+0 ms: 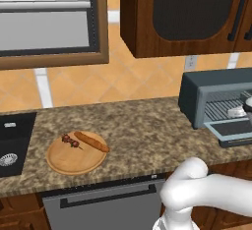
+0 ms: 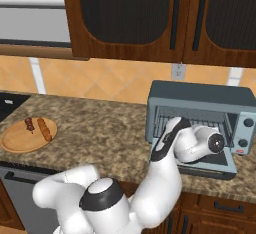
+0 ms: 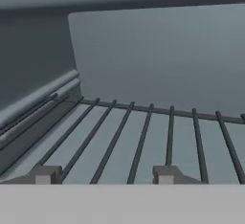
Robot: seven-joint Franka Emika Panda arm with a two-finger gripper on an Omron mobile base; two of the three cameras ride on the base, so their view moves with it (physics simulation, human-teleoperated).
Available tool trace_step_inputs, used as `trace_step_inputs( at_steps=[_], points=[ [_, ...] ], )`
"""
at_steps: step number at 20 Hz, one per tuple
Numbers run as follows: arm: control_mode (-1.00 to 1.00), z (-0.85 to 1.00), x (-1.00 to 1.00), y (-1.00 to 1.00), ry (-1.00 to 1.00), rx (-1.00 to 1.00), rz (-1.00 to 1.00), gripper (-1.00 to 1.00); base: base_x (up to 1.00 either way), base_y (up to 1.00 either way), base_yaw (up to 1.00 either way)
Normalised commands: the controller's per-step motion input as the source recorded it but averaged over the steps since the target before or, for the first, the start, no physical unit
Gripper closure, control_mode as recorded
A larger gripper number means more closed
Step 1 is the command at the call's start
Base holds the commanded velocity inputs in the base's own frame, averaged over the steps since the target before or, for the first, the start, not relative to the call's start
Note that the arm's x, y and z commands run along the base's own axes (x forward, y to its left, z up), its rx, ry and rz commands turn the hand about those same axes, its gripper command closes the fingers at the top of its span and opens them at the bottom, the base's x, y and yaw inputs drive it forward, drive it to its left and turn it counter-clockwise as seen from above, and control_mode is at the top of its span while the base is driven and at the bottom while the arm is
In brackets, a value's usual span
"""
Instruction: Pick up the kebab skewer and baguette bread, and place them inside the toaster oven. Close the toaster oven door and start by setting the timer.
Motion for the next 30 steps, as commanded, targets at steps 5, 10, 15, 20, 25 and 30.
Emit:
trace_step_inputs(
  at_steps=[5,10,15,20,25,30],
  points=[
    [-1.00,-0.53,-1.00,-0.11,0.19,-0.05,-0.03,-1.00,0.00,0.00,0.00],
    [-1.00,0.23,-0.95,-0.17,0.24,-0.07,-0.01,-1.00,0.00,0.00,0.00],
    [-1.00,0.86,-0.87,0.46,0.25,0.00,0.00,-1.00,0.00,0.00,0.00],
    [-1.00,0.12,-0.25,1.00,0.28,-0.09,0.00,-1.00,0.00,0.00,0.00],
    [-1.00,0.00,-0.13,1.00,0.08,-0.10,0.04,-1.00,0.00,0.00,0.00],
    [-1.00,-0.06,0.00,1.00,0.00,-0.11,0.11,-1.00,0.00,0.00,0.00]
  ],
)
